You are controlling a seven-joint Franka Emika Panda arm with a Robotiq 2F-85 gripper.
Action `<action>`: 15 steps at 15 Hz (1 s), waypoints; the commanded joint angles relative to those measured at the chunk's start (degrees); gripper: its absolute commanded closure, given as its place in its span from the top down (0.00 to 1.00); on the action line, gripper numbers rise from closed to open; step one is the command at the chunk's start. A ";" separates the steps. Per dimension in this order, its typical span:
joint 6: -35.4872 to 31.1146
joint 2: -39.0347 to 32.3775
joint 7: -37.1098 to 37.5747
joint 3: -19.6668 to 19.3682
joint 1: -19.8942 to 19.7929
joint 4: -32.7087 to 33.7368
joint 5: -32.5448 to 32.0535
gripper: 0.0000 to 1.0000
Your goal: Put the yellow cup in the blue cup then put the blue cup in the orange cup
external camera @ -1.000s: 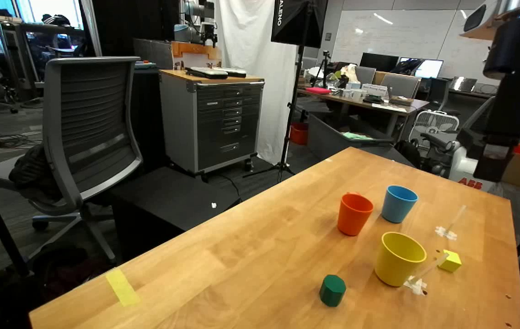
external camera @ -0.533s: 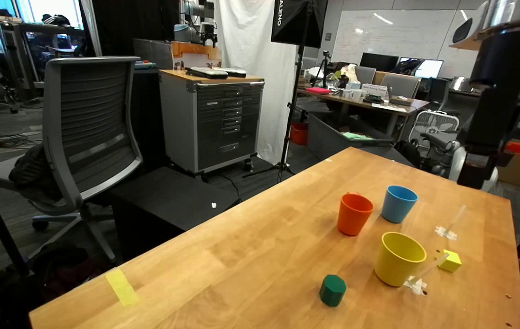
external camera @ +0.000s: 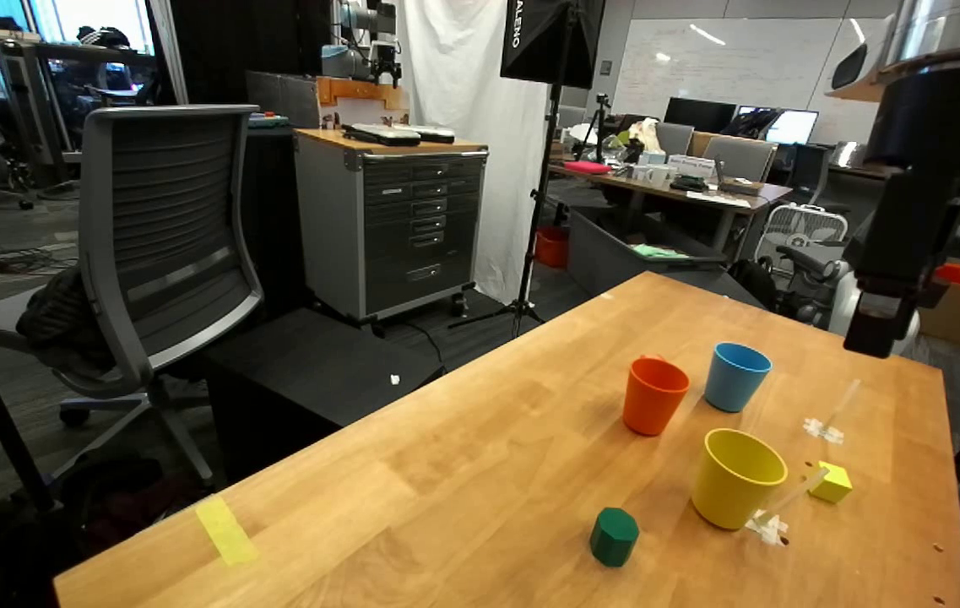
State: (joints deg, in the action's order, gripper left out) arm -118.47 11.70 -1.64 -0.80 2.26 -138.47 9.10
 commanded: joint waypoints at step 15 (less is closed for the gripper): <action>-19.77 -20.71 0.56 0.29 -1.85 3.17 -0.20 1.00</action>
State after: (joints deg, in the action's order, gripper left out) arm -135.58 -5.69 -1.56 -1.04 0.78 -137.10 9.16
